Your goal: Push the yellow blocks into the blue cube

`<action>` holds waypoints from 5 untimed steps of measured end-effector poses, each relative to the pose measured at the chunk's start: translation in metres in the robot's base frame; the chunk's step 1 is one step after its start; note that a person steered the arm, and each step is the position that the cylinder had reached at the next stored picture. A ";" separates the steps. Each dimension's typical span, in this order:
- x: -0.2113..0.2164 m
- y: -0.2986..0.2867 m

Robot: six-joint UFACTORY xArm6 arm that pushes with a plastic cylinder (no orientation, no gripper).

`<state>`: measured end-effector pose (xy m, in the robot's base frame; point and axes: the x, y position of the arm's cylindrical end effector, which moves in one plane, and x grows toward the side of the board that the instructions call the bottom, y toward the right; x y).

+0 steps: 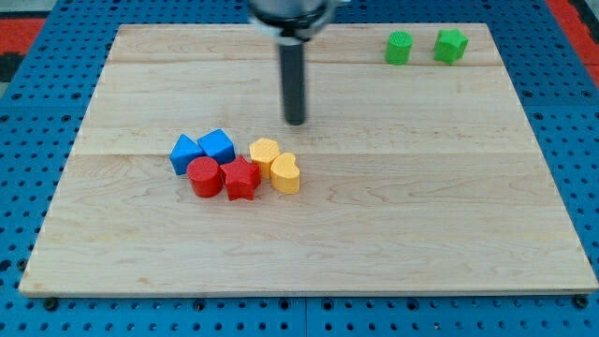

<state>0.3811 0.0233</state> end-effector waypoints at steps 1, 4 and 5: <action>0.060 0.086; 0.095 -0.042; 0.043 -0.062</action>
<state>0.4241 -0.0384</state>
